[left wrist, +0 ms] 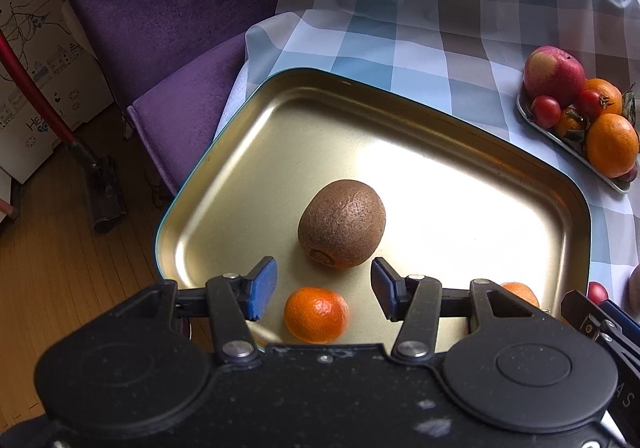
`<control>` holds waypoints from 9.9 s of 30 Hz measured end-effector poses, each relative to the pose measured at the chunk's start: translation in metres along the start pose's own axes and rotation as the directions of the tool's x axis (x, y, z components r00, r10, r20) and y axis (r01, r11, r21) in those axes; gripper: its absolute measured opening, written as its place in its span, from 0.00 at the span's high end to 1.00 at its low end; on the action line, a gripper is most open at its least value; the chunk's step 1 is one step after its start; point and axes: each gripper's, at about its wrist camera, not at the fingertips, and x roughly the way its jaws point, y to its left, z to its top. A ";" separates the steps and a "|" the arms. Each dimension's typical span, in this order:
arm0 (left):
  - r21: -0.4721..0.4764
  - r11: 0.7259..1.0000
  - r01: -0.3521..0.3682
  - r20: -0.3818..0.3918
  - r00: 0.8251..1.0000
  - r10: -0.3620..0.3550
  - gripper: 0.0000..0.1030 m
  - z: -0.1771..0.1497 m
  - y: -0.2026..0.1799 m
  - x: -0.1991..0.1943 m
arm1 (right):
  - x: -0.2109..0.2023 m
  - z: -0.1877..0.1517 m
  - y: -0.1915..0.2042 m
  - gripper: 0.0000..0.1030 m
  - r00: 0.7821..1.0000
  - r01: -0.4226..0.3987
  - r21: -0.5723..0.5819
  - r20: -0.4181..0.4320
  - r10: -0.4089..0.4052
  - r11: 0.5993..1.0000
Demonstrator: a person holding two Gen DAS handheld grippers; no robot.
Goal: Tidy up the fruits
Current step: 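Withdraw both tools from the tray toward the loose plums, then close the right gripper on a dark red plum while the left tool approaches another plum, then close the left gripper on a dark red plum while the right gripper holds its plum, then carry the plum in the left gripper over the tray while the right carries its plum there, then lower and open the left gripper in the tray while the right gripper releases its plum, then withdraw both tools from the tray toward the brown kiwi and red tomatoes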
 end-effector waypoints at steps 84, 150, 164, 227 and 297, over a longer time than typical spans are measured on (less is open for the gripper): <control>0.318 0.922 0.220 -0.059 0.975 -0.212 0.48 -0.058 -0.187 -0.035 | -0.034 -0.040 -0.139 0.54 0.972 0.234 0.029 0.011 -0.234 0.972; 0.254 0.960 0.113 0.133 0.980 -0.150 0.65 -0.024 -0.174 -0.053 | -0.058 -0.021 -0.162 0.54 0.976 0.204 0.266 0.022 -0.218 0.942; 0.127 0.990 0.062 0.117 0.990 -0.077 0.65 -0.002 -0.118 -0.036 | -0.044 -0.006 -0.119 0.54 0.988 0.138 0.188 0.037 -0.147 0.972; 0.122 0.991 0.059 0.001 0.998 -0.059 0.62 0.014 -0.045 0.006 | -0.001 0.007 -0.007 0.54 1.000 -0.004 0.006 0.026 0.004 1.000; 0.205 0.967 0.149 -0.031 0.989 -0.145 0.58 -0.003 -0.139 -0.022 | 0.003 0.037 -0.105 0.54 0.958 0.272 0.160 0.044 -0.282 0.949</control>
